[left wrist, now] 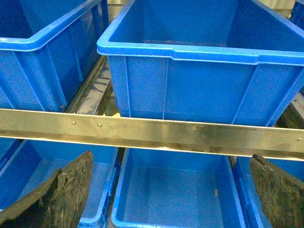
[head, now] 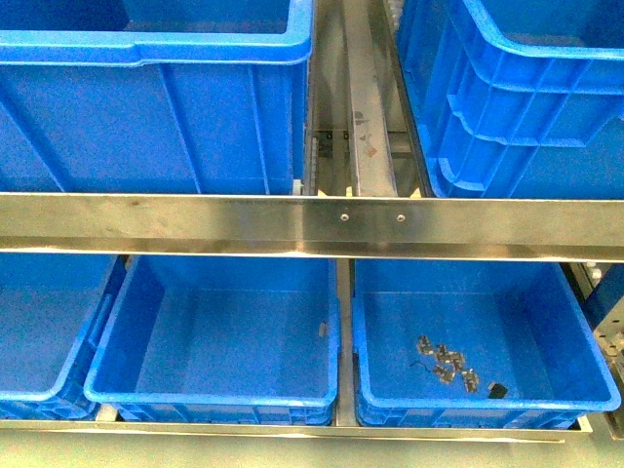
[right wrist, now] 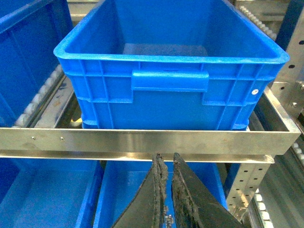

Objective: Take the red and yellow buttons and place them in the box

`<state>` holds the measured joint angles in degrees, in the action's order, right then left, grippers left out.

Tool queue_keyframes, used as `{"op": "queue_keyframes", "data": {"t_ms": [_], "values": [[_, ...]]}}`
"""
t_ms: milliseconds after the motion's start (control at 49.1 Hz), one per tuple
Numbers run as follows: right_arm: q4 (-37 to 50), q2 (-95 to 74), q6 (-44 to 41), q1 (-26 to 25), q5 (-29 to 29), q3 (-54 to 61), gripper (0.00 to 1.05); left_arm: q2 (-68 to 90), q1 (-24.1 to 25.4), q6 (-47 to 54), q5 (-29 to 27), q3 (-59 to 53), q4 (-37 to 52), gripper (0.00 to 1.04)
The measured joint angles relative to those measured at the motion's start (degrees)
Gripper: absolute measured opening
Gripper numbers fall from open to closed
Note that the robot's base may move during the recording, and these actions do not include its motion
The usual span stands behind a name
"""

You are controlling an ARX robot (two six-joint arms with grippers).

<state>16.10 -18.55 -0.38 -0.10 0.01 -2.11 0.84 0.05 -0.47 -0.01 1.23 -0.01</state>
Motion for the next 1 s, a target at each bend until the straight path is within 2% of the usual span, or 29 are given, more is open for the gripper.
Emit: {"op": "queue_keyframes", "data": {"t_ms": [143, 550, 631, 998], "values": [[0.2, 2.3, 0.0, 0.0, 0.0, 0.9, 0.06, 0.0, 0.0, 0.0, 0.0, 0.0, 0.0, 0.97], [-6.3, 8.7, 0.0, 0.0, 0.0, 0.9, 0.06, 0.0, 0.0, 0.0, 0.0, 0.0, 0.0, 0.97], [-15.3, 16.2, 0.0, 0.0, 0.0, 0.9, 0.06, 0.0, 0.0, 0.0, 0.0, 0.0, 0.0, 0.97], [-16.0, 18.3, 0.0, 0.0, 0.0, 0.9, 0.06, 0.0, 0.0, 0.0, 0.0, 0.0, 0.0, 0.97]]}}
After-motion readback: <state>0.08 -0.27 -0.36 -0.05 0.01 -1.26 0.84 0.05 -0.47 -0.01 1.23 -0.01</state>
